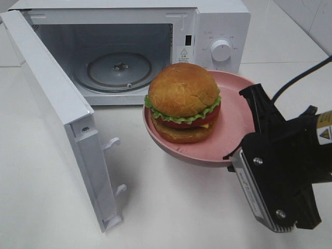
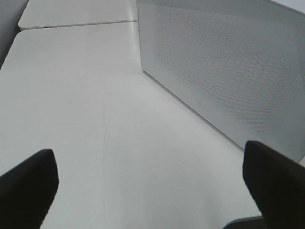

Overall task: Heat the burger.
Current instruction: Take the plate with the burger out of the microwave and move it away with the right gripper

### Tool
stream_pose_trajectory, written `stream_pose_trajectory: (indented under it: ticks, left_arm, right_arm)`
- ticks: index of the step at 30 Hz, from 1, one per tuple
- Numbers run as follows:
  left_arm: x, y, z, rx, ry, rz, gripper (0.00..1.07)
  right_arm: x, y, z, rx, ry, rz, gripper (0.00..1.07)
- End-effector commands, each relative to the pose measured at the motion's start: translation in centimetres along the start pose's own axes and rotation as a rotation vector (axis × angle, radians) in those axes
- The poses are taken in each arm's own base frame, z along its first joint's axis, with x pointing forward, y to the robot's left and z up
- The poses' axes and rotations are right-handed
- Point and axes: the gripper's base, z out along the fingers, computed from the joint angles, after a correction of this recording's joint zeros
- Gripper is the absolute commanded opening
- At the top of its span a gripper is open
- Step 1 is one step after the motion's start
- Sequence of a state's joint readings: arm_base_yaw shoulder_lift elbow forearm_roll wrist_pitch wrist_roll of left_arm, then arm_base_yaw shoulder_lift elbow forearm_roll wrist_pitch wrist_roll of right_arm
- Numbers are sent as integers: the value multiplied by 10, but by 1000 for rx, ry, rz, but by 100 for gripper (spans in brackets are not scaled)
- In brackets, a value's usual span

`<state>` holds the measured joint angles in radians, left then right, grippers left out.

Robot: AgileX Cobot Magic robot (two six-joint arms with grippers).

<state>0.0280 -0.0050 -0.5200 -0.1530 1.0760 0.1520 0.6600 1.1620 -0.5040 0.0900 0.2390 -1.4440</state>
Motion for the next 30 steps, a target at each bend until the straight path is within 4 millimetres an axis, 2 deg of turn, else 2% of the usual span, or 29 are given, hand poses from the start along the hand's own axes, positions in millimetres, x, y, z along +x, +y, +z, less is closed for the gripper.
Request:
stream_pose_trajectory:
  ticks: [1,7,17,21,24,26,29,30]
  left_arm:
    - [1,0,-1,-2,-7,-1,98]
    - [1,0,-1,-2,-7,-1,98]
    - [1,0,-1,-2,-7,-1,98]
    - [1,0,-1,-2,-7,-1,98]
    - [1,0,-1,-2,-7,-1,98]
    - [1,0,-1,-2,-7,-1,98]
    - [1,0,-1,-2,-7,-1,98]
    - [1,0,-1,-2,-7,-1,98]
  right_arm:
    - [1,-2,-10,93,-15,27,1]
    - [4,15,-25,99,-19,58,2]
    - [12,26,-46,98,57,105,3]
    - [22,30,-56,126,155,193,3]
    - [24,30,-57,130,177,213,3]
    - [33,30,-59,148,263,298,3]
    - [34,31,-60,152,283,327,3]
    - [37,32,-60,158,315,384,3]
